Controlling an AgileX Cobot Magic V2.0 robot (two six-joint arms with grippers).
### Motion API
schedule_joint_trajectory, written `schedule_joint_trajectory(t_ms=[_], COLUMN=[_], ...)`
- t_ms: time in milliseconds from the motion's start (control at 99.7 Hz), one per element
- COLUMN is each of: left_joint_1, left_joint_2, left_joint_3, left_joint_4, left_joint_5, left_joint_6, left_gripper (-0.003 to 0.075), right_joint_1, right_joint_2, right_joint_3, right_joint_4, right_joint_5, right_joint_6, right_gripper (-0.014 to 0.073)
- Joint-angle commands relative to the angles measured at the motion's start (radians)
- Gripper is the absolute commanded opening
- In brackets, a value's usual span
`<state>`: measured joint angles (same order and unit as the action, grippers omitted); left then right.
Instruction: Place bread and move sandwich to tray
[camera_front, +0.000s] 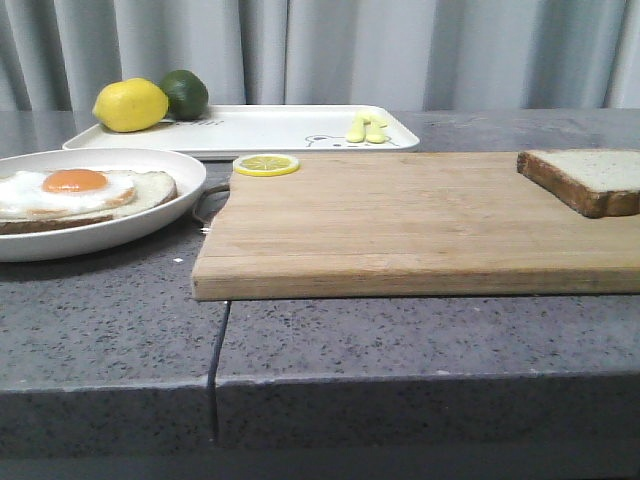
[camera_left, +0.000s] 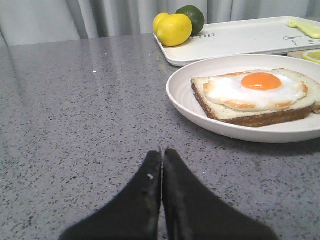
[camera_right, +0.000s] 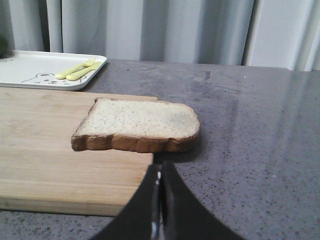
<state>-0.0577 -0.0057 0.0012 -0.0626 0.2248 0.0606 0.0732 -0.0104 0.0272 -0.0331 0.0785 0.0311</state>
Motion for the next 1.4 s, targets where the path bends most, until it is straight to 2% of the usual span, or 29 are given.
schedule_joint_trajectory(t_ms=[0,100,211,311,441,732,1113,1204,1394], left_joint_1=[0.001,0.001,0.001,0.001,0.001,0.001,0.001,0.001,0.001], left_joint_2=[-0.033,-0.033,-0.033,-0.033,-0.033,0.062,0.482,0.571,0.705], left_joint_3=[0.015,0.015,0.013,0.006,-0.049,-0.303,-0.792,-0.865,-0.901], left_joint_4=[0.0,0.0,-0.008,-0.083,-0.162,-0.211,-0.212,-0.212,-0.212], left_joint_5=[-0.083,-0.091,-0.149,-0.211,-0.199,0.118,0.535,0.594,0.585], left_joint_6=[-0.012,-0.012,-0.012,-0.012,-0.012,-0.012,0.0,0.0,0.0], left_gripper=[-0.0019,-0.0019,-0.0019,-0.0019,-0.0019,-0.0019,-0.0019,-0.0019,-0.0019], right_joint_1=[-0.004,-0.004,-0.004,-0.004,-0.004,-0.004,-0.004,-0.004,-0.004], right_joint_2=[-0.02,-0.02,-0.02,-0.02,-0.018,0.123,0.505,0.561,0.613], right_joint_3=[0.0,0.0,-0.001,-0.004,-0.066,-0.355,-0.772,-0.832,-0.842], right_joint_4=[-0.002,-0.002,-0.002,0.004,0.061,0.092,0.092,0.092,0.092], right_joint_5=[-0.078,-0.078,-0.17,-0.232,-0.175,0.177,0.581,0.609,0.548], right_joint_6=[0.001,0.001,0.001,0.003,0.003,0.003,0.003,0.003,0.003], right_gripper=[-0.0067,-0.0067,-0.0067,-0.0067,-0.0067,-0.0067,-0.0067,-0.0067,-0.0067])
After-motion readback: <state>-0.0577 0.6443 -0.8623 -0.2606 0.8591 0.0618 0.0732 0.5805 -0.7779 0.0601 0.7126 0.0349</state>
